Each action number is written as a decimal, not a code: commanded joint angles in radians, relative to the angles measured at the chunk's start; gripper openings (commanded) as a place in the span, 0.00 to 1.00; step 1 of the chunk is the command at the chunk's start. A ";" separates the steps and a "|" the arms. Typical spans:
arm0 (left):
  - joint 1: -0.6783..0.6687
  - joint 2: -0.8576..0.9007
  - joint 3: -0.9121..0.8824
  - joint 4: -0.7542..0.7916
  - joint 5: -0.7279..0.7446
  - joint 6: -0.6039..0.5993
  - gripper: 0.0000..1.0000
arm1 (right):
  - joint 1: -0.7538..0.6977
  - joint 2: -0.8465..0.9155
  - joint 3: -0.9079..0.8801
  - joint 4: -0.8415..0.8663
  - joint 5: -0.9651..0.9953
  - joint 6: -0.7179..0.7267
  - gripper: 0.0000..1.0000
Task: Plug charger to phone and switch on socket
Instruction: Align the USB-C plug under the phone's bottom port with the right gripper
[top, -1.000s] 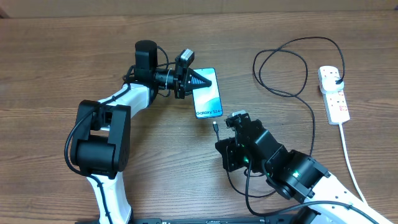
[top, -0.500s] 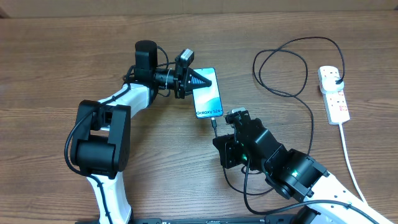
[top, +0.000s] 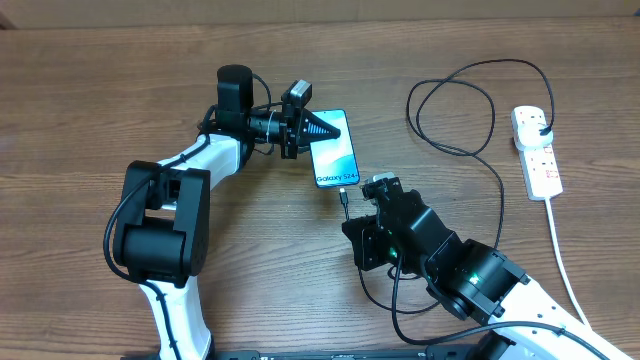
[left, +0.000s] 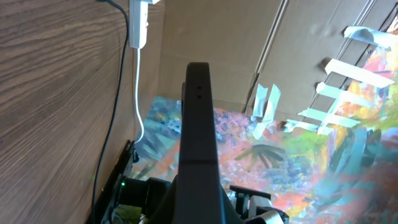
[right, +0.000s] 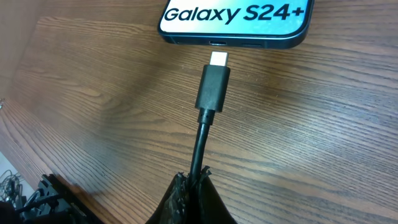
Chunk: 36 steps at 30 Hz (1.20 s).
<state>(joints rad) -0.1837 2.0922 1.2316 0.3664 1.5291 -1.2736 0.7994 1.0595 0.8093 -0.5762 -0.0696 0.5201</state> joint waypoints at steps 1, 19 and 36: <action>-0.007 0.001 0.021 0.005 0.008 -0.017 0.04 | 0.006 -0.002 0.002 0.007 0.017 0.003 0.04; -0.007 0.001 0.021 0.005 0.005 0.002 0.04 | 0.006 -0.002 0.002 -0.020 0.016 -0.084 0.04; -0.007 0.001 0.021 0.005 -0.013 0.040 0.04 | 0.006 -0.002 0.005 -0.011 0.017 -0.109 0.04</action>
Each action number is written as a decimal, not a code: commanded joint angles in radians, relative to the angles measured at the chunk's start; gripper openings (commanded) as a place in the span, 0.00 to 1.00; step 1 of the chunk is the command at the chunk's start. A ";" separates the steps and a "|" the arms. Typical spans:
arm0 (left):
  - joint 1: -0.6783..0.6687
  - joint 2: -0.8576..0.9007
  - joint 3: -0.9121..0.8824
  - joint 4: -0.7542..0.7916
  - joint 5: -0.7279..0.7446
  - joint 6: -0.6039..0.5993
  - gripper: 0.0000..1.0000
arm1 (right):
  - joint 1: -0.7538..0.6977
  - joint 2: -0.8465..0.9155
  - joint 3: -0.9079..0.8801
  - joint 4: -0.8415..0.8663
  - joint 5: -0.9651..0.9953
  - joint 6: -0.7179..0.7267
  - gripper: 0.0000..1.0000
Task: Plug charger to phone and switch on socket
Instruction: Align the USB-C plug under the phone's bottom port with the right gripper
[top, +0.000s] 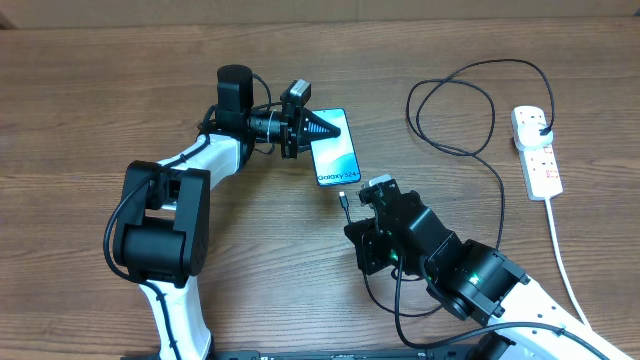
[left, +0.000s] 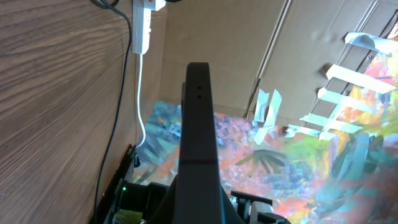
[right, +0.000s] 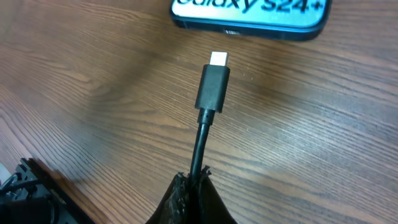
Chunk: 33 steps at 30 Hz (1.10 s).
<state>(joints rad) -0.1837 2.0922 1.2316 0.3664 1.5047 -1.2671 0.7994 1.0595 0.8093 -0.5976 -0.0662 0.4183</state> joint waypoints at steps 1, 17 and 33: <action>-0.007 0.001 0.021 0.005 0.011 0.033 0.04 | 0.006 -0.001 0.005 0.013 0.013 -0.008 0.04; -0.006 0.001 0.021 0.005 0.012 0.144 0.04 | 0.005 0.085 0.010 0.050 0.017 -0.008 0.04; -0.006 0.001 0.021 0.005 0.005 0.197 0.04 | 0.005 0.085 0.024 0.024 0.022 -0.003 0.04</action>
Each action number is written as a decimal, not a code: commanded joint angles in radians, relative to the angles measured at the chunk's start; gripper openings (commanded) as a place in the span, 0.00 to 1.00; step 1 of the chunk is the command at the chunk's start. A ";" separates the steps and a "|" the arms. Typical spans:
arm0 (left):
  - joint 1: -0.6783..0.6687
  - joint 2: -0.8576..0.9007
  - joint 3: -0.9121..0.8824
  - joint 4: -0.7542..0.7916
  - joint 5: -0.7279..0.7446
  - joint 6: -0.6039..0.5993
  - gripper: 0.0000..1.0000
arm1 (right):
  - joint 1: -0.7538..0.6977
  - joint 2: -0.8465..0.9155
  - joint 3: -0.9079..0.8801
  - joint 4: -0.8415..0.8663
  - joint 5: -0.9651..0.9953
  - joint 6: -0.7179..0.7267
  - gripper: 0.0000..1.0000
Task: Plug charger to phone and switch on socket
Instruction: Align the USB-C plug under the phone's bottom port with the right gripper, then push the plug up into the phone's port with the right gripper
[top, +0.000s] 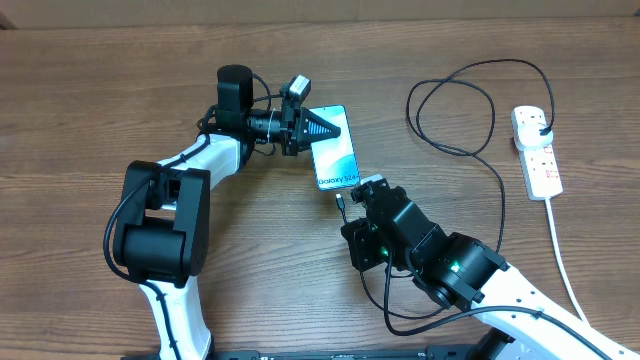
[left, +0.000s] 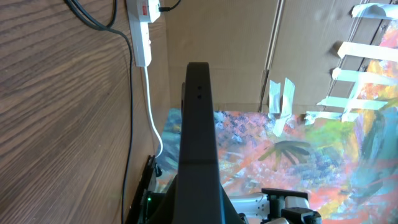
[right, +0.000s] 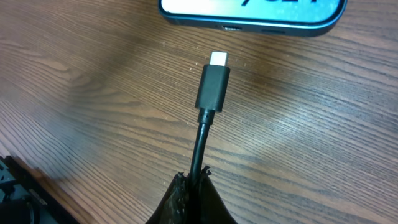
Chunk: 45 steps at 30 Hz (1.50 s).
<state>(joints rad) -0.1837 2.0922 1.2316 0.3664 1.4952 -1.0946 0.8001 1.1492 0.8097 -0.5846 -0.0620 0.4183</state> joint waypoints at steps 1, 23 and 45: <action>-0.006 0.001 0.021 0.005 0.014 0.023 0.04 | 0.005 -0.005 0.024 0.012 0.024 0.000 0.04; -0.006 0.001 0.021 0.001 0.021 0.010 0.04 | 0.005 -0.005 0.024 0.038 0.061 0.031 0.04; -0.006 0.001 0.021 0.001 0.069 -0.002 0.04 | 0.002 -0.004 0.024 0.058 0.087 0.053 0.04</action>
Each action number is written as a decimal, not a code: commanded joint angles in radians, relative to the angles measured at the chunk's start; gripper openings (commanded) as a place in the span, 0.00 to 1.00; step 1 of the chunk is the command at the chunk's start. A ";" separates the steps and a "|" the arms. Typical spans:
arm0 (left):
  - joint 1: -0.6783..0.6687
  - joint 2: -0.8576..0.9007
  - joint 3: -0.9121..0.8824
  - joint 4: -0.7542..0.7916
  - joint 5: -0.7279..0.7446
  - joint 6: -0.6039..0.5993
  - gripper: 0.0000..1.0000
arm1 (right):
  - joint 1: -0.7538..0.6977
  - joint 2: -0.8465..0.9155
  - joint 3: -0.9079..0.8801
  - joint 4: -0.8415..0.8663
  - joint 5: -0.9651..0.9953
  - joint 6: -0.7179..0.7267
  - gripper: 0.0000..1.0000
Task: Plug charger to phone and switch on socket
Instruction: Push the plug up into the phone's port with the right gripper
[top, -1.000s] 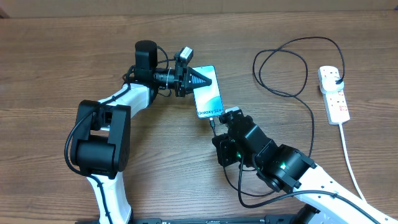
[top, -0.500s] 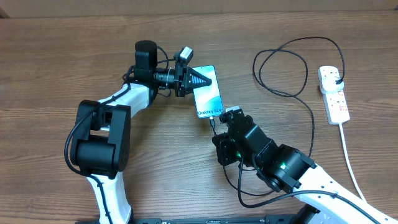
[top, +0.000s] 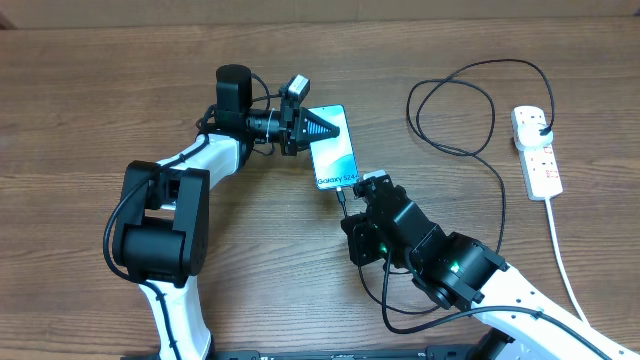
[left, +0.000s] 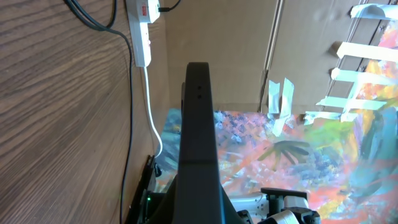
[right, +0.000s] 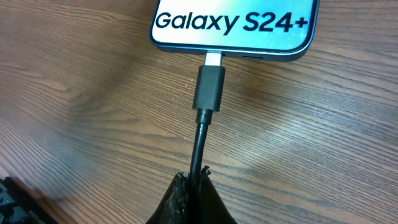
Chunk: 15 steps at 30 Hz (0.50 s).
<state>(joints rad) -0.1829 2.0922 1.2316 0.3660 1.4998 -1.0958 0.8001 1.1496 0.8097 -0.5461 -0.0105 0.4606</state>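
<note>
The phone (top: 335, 148) lies screen up on the table, its "Galaxy S24+" end (right: 233, 25) facing my right arm. My left gripper (top: 322, 128) is shut on the phone's far end; in the left wrist view the phone (left: 198, 124) shows edge-on as a dark bar. My right gripper (right: 193, 182) is shut on the black charger cable just behind the plug (right: 209, 87). The plug's metal tip (right: 213, 60) meets the port in the phone's bottom edge. The white power strip (top: 535, 150) lies at the far right, with a plug in it.
The black charger cable (top: 470, 100) loops across the table's right half up to the power strip (left: 140, 31). A white lead (top: 565, 260) runs from the strip toward the front edge. Bare wooden table (top: 80, 100) lies to the left.
The plug's tip stood a short gap below the phone's bottom edge; now it sits at the port, touching the phone. My left gripper still holds the phone in the same place.
At first the plug was lined up just short of the port, with my left gripper holding the phone. Then the gap was wider and the phone sat slightly off to the right. The gap persisted after that, and now the tip is at the port.
</note>
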 joint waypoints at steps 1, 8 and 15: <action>-0.006 0.001 0.021 0.001 0.065 -0.002 0.04 | 0.002 -0.005 0.024 0.019 0.036 0.011 0.04; -0.008 0.001 0.021 0.001 0.065 -0.010 0.04 | 0.002 -0.005 0.024 0.043 0.036 0.011 0.04; -0.008 0.001 0.021 0.001 0.077 -0.012 0.04 | 0.002 0.010 0.024 0.071 0.063 0.010 0.04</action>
<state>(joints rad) -0.1810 2.0922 1.2316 0.3664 1.4895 -1.0966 0.8059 1.1496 0.8097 -0.5076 -0.0181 0.4679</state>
